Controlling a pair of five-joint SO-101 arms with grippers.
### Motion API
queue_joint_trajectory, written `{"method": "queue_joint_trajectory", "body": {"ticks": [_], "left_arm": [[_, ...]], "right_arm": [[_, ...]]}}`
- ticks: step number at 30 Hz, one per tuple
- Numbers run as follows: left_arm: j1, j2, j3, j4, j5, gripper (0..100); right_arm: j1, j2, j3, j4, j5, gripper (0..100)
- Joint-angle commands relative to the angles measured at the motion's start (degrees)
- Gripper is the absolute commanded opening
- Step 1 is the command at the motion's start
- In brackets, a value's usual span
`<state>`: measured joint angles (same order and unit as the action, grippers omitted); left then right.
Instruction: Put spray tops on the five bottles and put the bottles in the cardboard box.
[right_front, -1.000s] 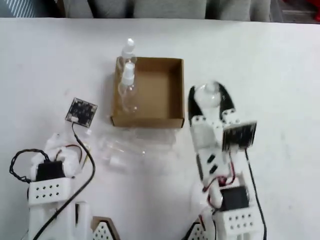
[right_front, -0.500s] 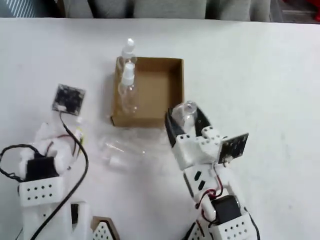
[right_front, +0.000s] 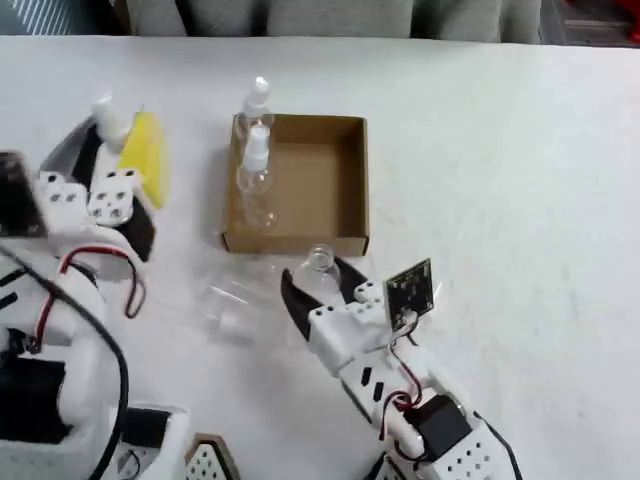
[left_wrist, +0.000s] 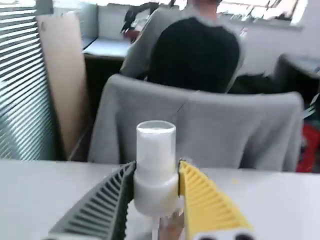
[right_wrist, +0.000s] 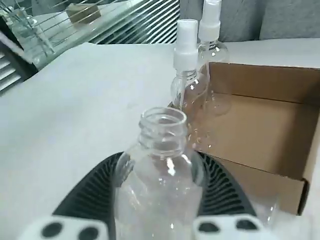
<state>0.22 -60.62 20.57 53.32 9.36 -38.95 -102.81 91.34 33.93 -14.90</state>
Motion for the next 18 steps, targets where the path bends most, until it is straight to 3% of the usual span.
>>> {"method": "queue_joint_trajectory", "body": {"ticks": [1,5,9,18], "left_arm": [[6.37,-1.1,-3.87,-8.62,5.45,2],[11.21,-1.01,-3.08,-16.35,6.33,2],[18.24,2.51,-4.13,-18.02,6.15,2],[23.08,18.42,-16.35,-4.04,6.51,2]], "right_arm": [[-0.57,-0.48,-0.79,0.22,0.18,1.7],[-1.36,-0.48,-0.79,0.31,4.31,1.7],[-3.3,-0.48,-0.79,1.89,5.1,1.7],[-3.21,-0.48,-0.7,1.89,5.1,1.7]]}}
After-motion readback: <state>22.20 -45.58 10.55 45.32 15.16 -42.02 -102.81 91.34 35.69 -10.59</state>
